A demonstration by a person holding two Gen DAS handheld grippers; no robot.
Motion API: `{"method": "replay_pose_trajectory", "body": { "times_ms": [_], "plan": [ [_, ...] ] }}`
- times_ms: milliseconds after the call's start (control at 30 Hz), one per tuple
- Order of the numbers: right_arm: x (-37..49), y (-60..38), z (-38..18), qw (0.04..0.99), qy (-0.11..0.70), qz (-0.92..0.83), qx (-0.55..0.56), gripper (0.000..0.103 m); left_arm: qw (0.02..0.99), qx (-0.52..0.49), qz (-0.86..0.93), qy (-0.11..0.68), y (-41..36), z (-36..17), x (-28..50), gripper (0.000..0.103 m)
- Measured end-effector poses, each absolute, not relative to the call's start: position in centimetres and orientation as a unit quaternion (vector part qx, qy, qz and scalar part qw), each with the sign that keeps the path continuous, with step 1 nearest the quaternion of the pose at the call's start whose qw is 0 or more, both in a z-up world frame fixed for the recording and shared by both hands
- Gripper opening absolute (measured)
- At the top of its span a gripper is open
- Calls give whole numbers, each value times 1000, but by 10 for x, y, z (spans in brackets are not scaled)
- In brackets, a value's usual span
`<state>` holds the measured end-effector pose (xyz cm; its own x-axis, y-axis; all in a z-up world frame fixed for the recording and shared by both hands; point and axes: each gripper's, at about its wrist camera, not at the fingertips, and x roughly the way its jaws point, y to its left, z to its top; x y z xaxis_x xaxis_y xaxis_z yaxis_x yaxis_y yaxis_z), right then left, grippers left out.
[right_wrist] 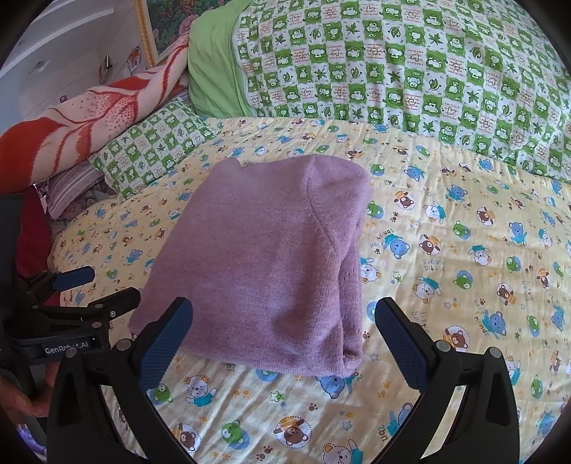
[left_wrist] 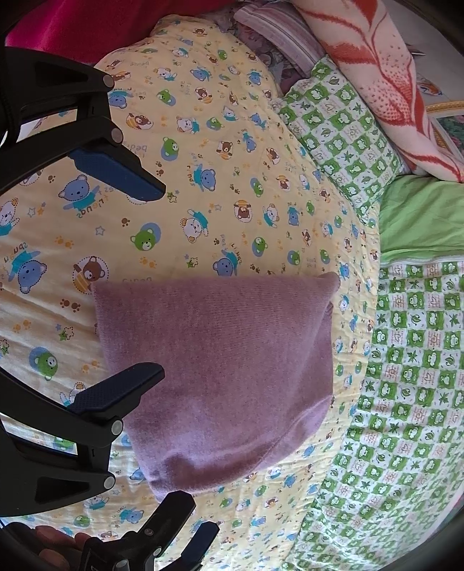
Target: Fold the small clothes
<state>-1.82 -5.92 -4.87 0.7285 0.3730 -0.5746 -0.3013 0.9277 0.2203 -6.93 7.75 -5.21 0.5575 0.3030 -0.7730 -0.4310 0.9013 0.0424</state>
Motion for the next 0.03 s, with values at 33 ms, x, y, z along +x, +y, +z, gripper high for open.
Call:
{"method": "replay_pose_trajectory", "body": {
  "times_ms": [33],
  "plan": [
    [-18, -59, -48, 928, 320, 182, 56, 102, 879, -75, 209, 421, 77, -51, -69, 93]
  ]
}}
